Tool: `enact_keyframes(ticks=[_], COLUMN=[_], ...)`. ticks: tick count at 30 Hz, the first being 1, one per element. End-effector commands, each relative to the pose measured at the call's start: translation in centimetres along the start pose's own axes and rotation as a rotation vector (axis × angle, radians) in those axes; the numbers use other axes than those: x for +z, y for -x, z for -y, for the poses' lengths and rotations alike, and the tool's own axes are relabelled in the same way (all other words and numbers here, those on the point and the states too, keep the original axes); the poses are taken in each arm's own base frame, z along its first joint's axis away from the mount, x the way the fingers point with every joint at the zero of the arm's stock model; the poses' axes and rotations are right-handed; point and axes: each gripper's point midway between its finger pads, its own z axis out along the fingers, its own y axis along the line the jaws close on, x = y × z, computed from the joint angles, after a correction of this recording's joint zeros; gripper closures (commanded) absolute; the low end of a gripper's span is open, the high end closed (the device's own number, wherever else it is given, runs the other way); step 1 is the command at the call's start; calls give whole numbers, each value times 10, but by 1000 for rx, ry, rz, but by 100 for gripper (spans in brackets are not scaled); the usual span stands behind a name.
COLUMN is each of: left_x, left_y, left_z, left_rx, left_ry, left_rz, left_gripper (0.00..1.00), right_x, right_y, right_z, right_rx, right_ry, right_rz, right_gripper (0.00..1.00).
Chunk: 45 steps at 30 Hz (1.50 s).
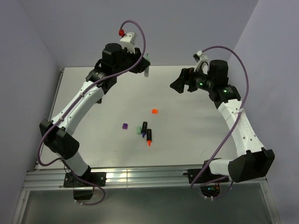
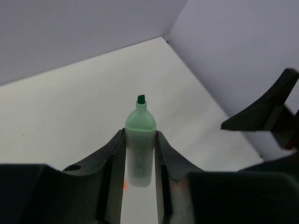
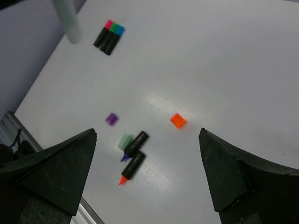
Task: Insert the pens into the pen caps
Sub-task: Pick up the pen from the center of the board.
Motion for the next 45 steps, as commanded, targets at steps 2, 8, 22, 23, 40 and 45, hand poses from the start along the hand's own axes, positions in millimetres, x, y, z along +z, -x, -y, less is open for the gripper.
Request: enact_keyframes(ticks=[2, 8, 22, 23, 40, 45], left_x=[4, 7, 22, 23, 28, 24], left_y=[19, 22, -6, -7, -10, -10], left_z=[8, 22, 55, 57, 80, 87], left_rx=[-349, -438, -502, -500, -542, -536], left_ry=[30, 1, -72, -74, -168, -207], left_rz=[67, 63, -18, -19, -53, -56], left_gripper=[100, 100, 100, 100, 100, 100], right_x=[5, 23, 71, 73, 86, 88], right_y=[43, 50, 51, 52, 38, 35], right_z=[-48, -83, -69, -69, -63, -64], right_rx=[-14, -52, -37, -38, -39, -47], right_ry=[91, 144, 37, 36, 35, 46], right_rz=[185, 193, 127, 124, 79, 65], right_gripper=[2, 3, 11, 12, 54, 89])
